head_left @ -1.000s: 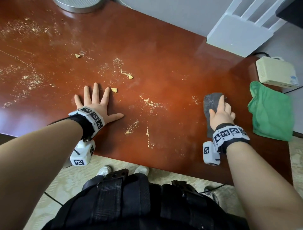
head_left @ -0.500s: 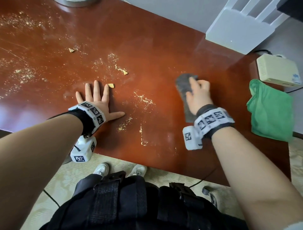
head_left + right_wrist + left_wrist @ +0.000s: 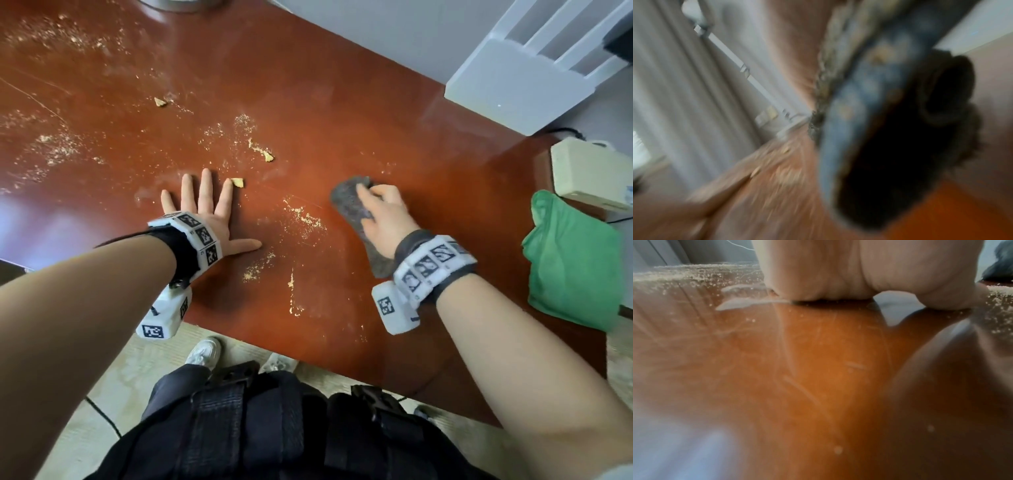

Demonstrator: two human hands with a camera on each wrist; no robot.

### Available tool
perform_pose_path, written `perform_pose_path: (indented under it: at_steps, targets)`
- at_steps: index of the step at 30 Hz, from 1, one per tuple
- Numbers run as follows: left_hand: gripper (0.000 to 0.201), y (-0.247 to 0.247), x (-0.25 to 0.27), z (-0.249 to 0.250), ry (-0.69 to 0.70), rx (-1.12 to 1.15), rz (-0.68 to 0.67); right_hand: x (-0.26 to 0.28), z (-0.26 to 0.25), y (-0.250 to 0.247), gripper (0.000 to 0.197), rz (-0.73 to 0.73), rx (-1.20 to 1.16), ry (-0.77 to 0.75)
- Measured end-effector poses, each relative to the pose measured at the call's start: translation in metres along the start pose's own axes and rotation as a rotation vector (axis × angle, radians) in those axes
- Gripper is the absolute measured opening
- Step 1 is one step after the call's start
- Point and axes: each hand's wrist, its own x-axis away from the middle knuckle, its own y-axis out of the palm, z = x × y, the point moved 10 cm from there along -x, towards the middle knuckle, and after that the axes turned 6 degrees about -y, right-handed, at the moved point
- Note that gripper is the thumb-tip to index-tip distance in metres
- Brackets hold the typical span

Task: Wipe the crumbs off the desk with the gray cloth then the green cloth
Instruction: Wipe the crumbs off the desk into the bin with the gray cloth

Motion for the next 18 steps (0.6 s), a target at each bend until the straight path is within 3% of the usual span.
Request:
perform_pose_path:
  at_steps: [2,4,6,8,10,13,16,18]
  targets:
    - [0.116,0.000,-0.001,0.000,-0.010,-0.014,-0.011,-0.005,0.040,-0.034,0.054,0.139,-0.021,0.146]
    - [0.116,0.000,-0.002,0.000,-0.013,-0.020,-0.020,-0.007,0.099,-0.061,0.052,0.276,-0.072,0.424]
    - [0.117,-0.001,-0.003,0.000,-0.013,-0.004,-0.016,-0.017,0.126,-0.059,0.054,0.247,-0.097,0.594]
    - [0.117,-0.001,-0.006,-0.001,-0.015,0.002,-0.008,-0.039,0.120,-0.047,0.062,0.150,-0.037,0.629]
    - [0.117,-0.002,-0.006,-0.001,-0.017,-0.007,-0.005,-0.063,0.083,-0.039,0.065,0.092,0.119,0.522]
    - [0.118,-0.002,-0.006,-0.001,-0.020,-0.023,0.005,-0.082,-0.002,-0.013,0.062,0.015,0.170,0.127]
    - [0.119,-0.003,-0.006,-0.001,-0.024,-0.023,0.019,-0.058,-0.059,0.023,0.061,-0.158,0.129,-0.154]
    - [0.119,-0.004,-0.006,-0.002,-0.024,-0.022,0.022,-0.037,-0.064,0.022,0.060,-0.190,0.054,-0.233]
